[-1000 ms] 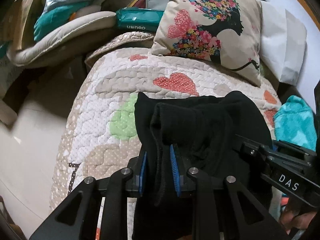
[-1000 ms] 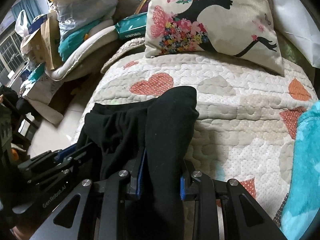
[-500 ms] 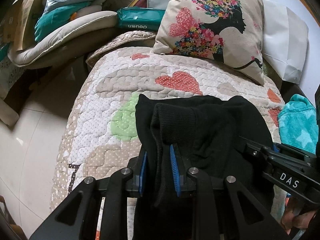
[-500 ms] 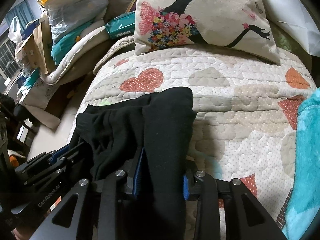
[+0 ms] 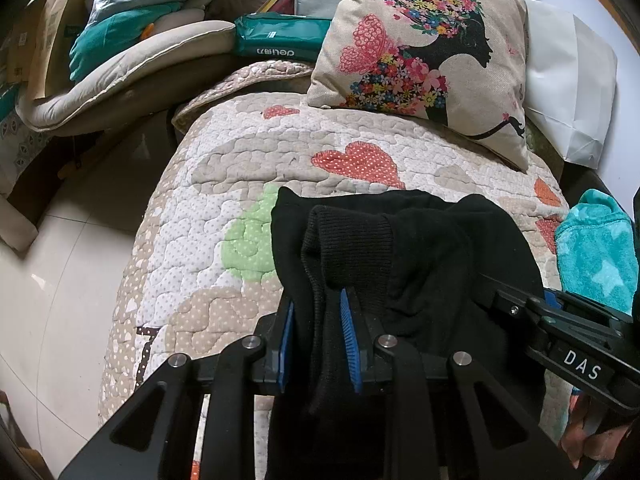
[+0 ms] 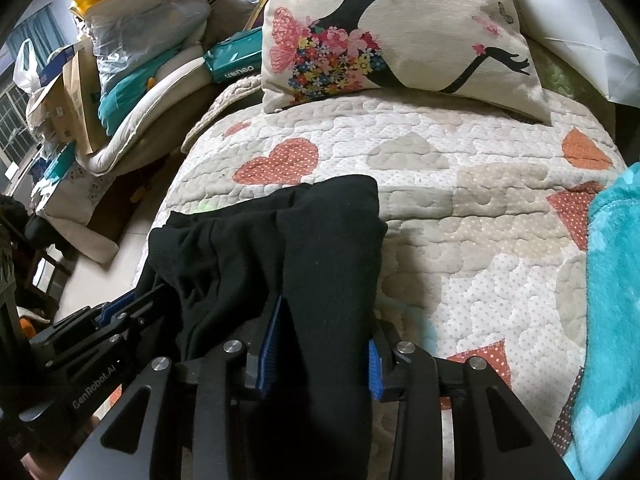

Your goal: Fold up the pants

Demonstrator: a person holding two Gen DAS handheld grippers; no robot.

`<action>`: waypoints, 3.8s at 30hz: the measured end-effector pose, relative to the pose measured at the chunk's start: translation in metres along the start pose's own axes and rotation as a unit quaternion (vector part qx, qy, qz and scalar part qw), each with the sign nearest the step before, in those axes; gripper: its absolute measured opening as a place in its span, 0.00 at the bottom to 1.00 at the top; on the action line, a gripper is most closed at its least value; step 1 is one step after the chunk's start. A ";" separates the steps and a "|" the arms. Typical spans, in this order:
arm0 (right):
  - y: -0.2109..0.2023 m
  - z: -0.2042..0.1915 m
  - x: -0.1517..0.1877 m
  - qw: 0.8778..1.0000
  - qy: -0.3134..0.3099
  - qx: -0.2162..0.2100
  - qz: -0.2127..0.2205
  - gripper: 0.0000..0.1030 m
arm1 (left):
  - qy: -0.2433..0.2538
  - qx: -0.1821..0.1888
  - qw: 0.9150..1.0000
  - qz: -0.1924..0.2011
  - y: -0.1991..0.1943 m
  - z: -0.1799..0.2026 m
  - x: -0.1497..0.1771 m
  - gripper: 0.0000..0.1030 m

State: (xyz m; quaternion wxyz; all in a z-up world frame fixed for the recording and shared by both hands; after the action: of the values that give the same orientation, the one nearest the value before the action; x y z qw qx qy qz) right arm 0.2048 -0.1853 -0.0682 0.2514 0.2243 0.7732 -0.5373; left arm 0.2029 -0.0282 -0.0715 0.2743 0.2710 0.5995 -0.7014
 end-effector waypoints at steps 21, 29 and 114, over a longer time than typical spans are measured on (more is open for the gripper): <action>0.003 -0.004 -0.005 0.999 0.034 -0.037 -0.008 0.27 | -0.098 0.072 0.992 -0.025 0.005 -0.014 -0.008 0.19; 0.000 -0.011 -0.022 0.999 0.020 -0.034 0.019 0.24 | -0.103 0.069 0.992 0.000 0.008 -0.017 -0.027 0.17; -0.131 -0.024 0.093 0.995 0.022 0.051 0.082 0.71 | -0.037 -0.111 0.984 0.132 -0.160 -0.050 0.035 0.73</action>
State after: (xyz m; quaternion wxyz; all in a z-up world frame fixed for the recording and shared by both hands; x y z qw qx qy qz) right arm 0.0484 -0.1971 -0.0261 0.2655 0.3113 0.7289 -0.5489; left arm 0.0668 0.0403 0.0076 0.4146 0.2898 0.6220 -0.5978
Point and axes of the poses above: each gripper's, at about its wrist camera, not at the fingertips, and y roughly the way its jaws point, z to its right, x to its underside, the point moved 8 cm from there along y, roughly the way its jaws point, and after that the axes turned 10 degrees about z, right-handed, at the moved point
